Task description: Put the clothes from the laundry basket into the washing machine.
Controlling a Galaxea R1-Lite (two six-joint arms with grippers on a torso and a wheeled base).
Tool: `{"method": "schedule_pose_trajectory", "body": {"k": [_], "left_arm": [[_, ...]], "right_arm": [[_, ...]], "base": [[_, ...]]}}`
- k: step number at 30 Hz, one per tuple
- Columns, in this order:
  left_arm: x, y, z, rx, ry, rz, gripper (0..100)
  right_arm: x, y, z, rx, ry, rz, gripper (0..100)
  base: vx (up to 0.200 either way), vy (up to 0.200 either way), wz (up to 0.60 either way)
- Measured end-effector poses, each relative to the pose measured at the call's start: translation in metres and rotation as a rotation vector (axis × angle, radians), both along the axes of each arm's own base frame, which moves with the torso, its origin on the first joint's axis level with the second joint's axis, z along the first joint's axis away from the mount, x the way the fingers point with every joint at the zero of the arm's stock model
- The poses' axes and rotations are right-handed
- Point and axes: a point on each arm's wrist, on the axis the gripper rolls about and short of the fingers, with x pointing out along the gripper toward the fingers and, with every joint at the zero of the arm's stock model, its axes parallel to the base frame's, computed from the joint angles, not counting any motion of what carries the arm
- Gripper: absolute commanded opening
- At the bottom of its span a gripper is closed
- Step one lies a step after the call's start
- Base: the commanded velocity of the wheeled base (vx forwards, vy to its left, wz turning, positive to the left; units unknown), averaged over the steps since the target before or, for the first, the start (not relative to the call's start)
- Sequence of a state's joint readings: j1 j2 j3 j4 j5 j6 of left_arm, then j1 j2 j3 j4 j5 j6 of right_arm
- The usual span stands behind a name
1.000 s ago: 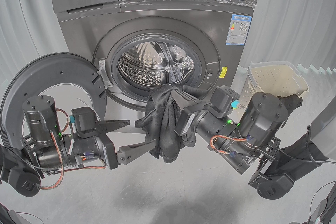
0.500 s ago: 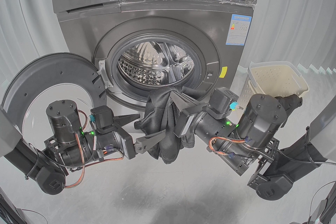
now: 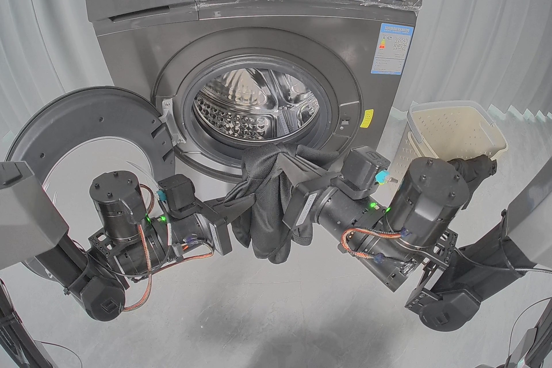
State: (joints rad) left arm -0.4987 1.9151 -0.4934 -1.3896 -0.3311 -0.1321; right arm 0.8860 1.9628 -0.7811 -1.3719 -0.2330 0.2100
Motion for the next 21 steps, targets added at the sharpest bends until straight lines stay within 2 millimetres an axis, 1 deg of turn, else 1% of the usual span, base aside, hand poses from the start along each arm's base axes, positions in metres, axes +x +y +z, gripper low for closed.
{"method": "schedule_pose_trajectory", "body": {"k": [4, 11, 14, 15, 21], "left_arm": [[-0.004, 0.001, 0.000, -0.018, -0.012, -0.004, 0], [-0.021, 0.000, 0.002, -0.067, -0.027, -0.033, 0], [-0.025, 0.000, 0.002, -0.068, -0.024, -0.025, 0], [-0.026, -0.001, 0.002, -0.068, -0.025, -0.023, 100], [-0.028, -0.002, 0.001, -0.064, -0.020, -0.026, 100]], "right_arm": [[0.001, 0.001, -0.001, 0.006, -0.005, 0.000, 0], [0.001, 0.001, -0.010, -0.009, 0.006, 0.002, 0], [0.001, 0.002, -0.013, -0.017, 0.012, 0.003, 0], [0.001, 0.002, -0.014, -0.018, 0.013, 0.003, 0], [0.001, 0.002, -0.016, -0.024, 0.016, 0.003, 0]], "base": [[0.000, 0.000, 0.00], [0.000, 0.000, 0.00], [0.000, 0.000, 0.00], [0.000, 0.000, 0.00], [0.000, 0.000, 0.00]]}}
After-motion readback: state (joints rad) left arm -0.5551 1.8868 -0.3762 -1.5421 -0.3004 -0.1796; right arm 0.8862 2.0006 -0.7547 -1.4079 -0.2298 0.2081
